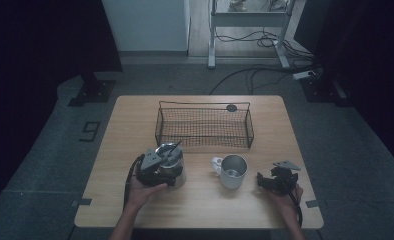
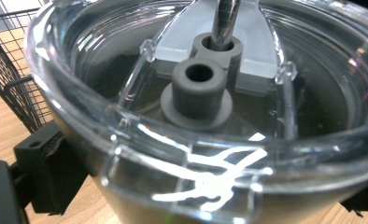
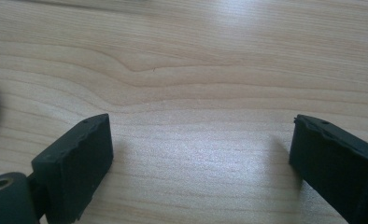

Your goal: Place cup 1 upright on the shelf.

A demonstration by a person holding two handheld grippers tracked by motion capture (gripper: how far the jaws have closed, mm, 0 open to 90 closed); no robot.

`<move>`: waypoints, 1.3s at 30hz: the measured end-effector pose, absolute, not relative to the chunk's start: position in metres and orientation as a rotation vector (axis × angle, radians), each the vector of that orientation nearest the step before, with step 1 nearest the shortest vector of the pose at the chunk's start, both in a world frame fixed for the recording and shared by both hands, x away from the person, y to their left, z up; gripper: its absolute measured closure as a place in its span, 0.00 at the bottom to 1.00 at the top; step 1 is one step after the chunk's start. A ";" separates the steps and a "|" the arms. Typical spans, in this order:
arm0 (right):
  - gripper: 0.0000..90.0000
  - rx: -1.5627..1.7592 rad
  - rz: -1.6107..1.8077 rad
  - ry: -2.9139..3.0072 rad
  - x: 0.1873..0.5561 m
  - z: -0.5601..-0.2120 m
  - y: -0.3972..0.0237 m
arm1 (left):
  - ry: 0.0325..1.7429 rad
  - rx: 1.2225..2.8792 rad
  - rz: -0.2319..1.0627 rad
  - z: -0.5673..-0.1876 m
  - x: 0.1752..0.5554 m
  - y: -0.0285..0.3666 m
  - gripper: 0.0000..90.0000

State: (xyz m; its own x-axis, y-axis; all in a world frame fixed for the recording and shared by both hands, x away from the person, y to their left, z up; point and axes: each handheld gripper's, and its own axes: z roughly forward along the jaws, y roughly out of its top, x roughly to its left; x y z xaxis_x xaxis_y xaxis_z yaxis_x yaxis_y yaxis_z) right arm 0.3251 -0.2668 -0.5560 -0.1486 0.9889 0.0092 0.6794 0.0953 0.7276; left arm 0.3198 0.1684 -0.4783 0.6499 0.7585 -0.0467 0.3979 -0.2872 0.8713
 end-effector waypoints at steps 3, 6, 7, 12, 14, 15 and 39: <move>0.07 1.630 0.823 1.886 0.325 -0.556 -0.267 | 0.911 1.903 0.468 -0.478 0.320 0.171 0.04; 0.07 1.630 0.823 1.886 0.325 -0.556 -0.267 | 0.912 1.897 0.467 -0.478 0.320 0.173 0.04; 0.07 1.629 0.823 1.887 0.325 -0.556 -0.267 | 0.912 1.898 0.471 -0.478 0.320 0.173 0.04; 0.07 1.629 0.823 1.887 0.325 -0.556 -0.267 | 0.912 1.881 0.478 -0.474 0.319 0.177 0.04; 0.07 1.630 0.824 1.887 0.325 -0.556 -0.267 | 0.907 1.872 0.481 -0.472 0.318 0.179 0.05; 0.07 1.631 0.824 1.887 0.325 -0.556 -0.267 | 0.904 1.869 0.482 -0.470 0.317 0.180 0.04; 0.07 1.630 0.823 1.886 0.325 -0.556 -0.267 | 0.897 1.822 0.497 -0.454 0.307 0.190 0.05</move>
State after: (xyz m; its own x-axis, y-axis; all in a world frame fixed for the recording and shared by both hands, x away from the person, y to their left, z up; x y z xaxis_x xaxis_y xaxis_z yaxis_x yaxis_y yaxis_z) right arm 0.3250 -0.2669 -0.5560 -0.1485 0.9889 0.0095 0.6792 0.0950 0.7278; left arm 0.3073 0.1899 -0.4537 0.6398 0.7660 -0.0622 0.3533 -0.2212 0.9090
